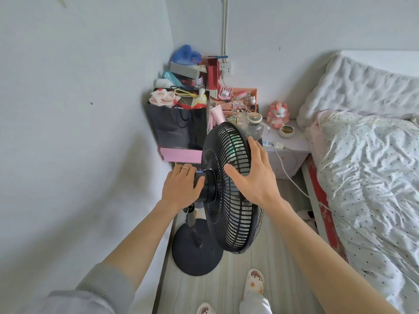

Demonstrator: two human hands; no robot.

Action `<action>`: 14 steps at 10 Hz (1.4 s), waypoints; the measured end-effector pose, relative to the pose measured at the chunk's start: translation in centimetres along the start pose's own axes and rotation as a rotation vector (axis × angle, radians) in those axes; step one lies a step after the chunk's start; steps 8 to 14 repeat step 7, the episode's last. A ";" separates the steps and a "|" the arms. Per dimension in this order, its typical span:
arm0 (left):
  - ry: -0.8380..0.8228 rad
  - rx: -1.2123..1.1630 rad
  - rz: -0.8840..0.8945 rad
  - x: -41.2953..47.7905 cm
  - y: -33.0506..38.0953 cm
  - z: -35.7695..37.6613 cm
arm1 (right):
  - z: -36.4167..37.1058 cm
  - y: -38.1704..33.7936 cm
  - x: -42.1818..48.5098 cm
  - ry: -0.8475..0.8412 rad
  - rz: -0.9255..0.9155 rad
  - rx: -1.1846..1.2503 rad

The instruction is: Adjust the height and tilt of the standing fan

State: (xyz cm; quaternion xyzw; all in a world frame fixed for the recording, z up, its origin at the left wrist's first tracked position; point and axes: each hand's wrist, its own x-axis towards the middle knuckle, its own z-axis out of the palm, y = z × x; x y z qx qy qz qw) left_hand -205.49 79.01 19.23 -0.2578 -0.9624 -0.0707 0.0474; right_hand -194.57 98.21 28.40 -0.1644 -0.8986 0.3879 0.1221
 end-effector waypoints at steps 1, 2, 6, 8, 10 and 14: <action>0.024 -0.025 0.010 0.0 0.4 -0.3 | 0.2 0.3 -0.1 0.006 0.022 -0.006; 0.090 -0.013 0.053 -0.5 0.6 -0.7 | 0.4 0.7 -0.1 0.017 0.031 -0.008; -0.109 0.004 0.002 -0.9 -0.7 -0.4 | -0.3 1.3 0.5 0.075 -0.111 -0.120; -0.099 0.000 -0.008 -0.7 -0.4 -0.3 | -2.5 0.0 2.0 0.083 -0.159 -0.172; -0.099 0.000 -0.008 -0.7 -0.4 -0.3 | -2.5 0.0 2.0 0.083 -0.159 -0.172; -0.099 0.000 -0.008 -0.7 -0.4 -0.3 | -2.5 0.0 2.0 0.083 -0.159 -0.172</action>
